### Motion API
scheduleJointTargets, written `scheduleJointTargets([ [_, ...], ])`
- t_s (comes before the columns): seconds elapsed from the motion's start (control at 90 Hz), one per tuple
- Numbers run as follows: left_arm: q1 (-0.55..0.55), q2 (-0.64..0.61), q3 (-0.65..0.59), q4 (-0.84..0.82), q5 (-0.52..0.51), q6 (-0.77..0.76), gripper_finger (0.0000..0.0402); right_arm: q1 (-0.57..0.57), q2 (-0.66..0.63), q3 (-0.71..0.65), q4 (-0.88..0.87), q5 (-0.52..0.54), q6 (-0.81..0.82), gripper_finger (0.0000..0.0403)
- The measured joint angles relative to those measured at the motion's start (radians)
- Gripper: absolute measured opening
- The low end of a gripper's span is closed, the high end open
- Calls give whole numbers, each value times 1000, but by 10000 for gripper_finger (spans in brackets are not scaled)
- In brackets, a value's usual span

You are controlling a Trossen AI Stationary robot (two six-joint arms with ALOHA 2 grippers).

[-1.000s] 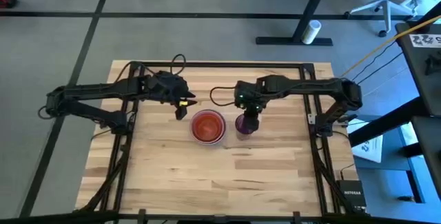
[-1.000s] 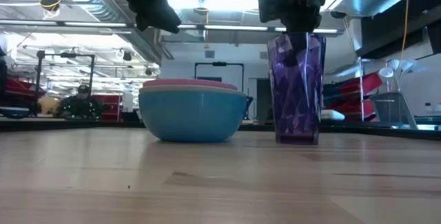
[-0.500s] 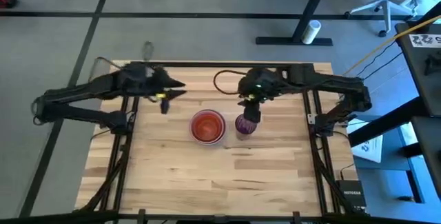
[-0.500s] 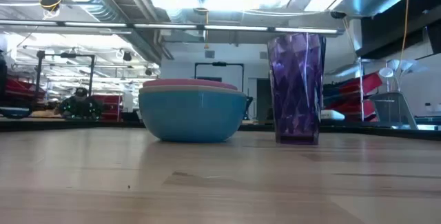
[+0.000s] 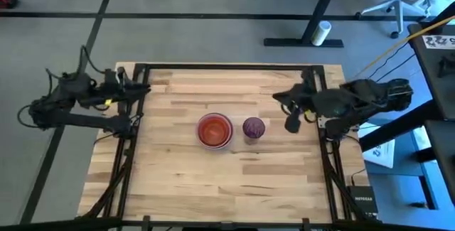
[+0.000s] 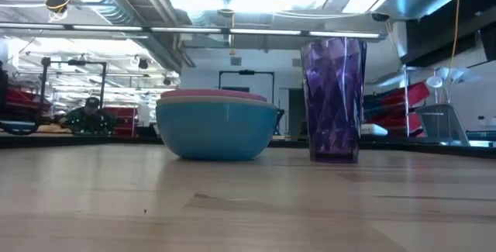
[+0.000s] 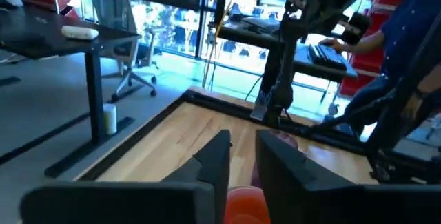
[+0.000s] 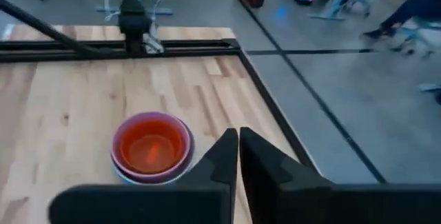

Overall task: Nest bowls inside each other
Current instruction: Return to Home Position

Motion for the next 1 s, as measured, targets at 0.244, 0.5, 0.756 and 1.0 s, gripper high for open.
scheduleJointTargets([
  [0.244,1,-84,-174,56,-66,-20,2,92,-197,-278,158,79,91,0],
  [0.5,1,-92,-312,175,-37,-10,0,145,-407,-564,345,80,116,0],
  [0.756,1,-108,-500,362,-21,38,0,142,-523,-836,586,80,111,0],
  [1.0,1,-196,-589,402,-11,69,0,142,-579,-1014,780,67,88,0],
])
